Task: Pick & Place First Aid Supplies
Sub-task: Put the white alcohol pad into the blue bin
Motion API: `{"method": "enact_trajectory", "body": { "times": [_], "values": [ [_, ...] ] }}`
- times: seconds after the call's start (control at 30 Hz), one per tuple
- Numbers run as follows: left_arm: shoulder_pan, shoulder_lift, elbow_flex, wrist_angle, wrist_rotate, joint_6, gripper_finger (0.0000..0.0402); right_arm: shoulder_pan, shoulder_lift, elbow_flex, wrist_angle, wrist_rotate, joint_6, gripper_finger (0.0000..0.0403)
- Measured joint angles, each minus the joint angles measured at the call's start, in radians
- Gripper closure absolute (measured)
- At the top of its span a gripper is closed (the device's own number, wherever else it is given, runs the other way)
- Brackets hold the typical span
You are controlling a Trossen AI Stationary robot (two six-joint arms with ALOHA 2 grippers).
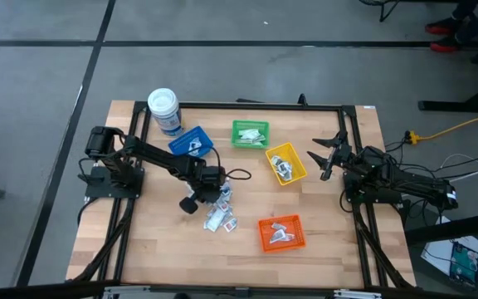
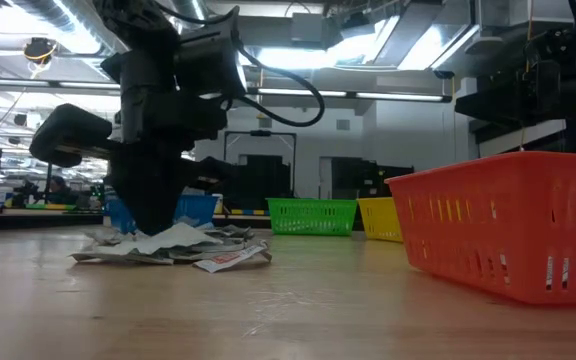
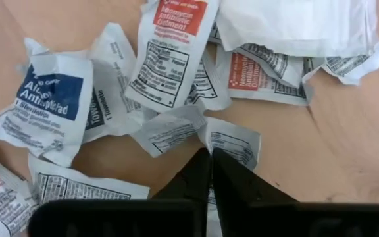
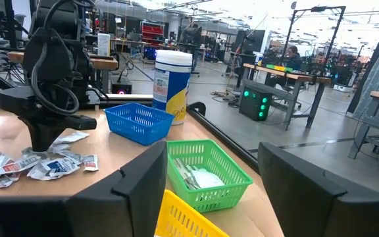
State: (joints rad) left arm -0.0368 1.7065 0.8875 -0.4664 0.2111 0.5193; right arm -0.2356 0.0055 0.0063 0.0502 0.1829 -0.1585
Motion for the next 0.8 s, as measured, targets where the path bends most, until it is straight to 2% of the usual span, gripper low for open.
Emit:
{"method": "enact_trajectory", "body": {
  "times": [0.17,0.3,0.53,0.8],
  "values": [
    [0.007,-0.018,0.000,-0.002,-0.010,-0.048,0.0399,0.000,0.000,0.000,0.000,0.000,0.000,0.0166],
    [0.042,-0.093,0.002,-0.004,0.021,-0.134,0.0399,0.000,0.000,0.000,0.000,0.000,0.000,0.0166],
    [0.165,-0.218,0.002,0.015,0.439,-0.342,0.0400,0.000,0.000,0.000,0.000,0.000,0.000,0.0166],
    [0.273,-0.238,0.002,0.156,0.959,-0.645,0.0400,0.000,0.000,0.000,0.000,0.000,0.000,0.0166]
  ]
}}
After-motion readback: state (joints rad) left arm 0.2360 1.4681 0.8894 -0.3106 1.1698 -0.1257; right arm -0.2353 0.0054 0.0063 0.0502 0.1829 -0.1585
